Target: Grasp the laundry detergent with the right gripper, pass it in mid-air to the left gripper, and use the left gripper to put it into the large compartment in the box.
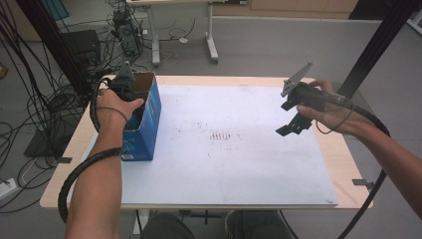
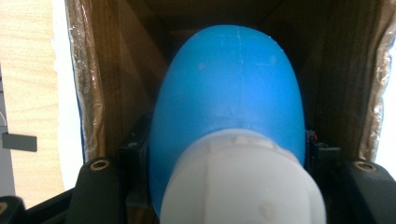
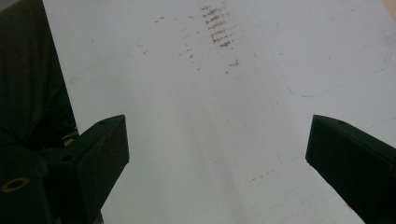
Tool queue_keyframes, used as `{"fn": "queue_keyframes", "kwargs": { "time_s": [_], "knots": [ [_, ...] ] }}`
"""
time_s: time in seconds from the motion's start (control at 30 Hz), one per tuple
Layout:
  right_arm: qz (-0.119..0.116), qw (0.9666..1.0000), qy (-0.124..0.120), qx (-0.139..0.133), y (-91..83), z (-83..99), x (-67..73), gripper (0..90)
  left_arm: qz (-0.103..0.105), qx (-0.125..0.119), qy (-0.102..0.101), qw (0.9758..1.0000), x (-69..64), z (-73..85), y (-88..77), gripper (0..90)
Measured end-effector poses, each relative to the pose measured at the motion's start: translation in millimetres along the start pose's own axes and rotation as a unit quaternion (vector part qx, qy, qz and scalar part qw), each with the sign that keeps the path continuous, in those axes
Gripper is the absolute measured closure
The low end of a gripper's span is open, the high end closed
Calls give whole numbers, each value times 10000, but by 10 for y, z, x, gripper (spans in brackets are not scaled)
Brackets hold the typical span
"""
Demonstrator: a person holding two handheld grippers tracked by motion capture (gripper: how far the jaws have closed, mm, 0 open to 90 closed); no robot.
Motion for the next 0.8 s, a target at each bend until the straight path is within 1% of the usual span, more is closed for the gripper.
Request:
{"fn": "queue_keyframes", "kwargs": {
  "time_s": [0.5,0.8],
  "knots": [
    [39,10000,-10,3,-40,-15,-10,60,-11,-41,5,10000,-6,-9,4,368],
    [42,10000,-29,-15,-50,-26,-6,59,22,-43,-29,10000,5,-14,6,367]
  ]
}}
Point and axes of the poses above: each handheld gripper's, and its own axes: y roughly forward along the jaws, z roughly out of its underside, x roughly to its left, the point moved 5 cm from there along y, roughly forward along the jaws, and after that the axes turned 13 degrees about x, right-handed, at the moved point
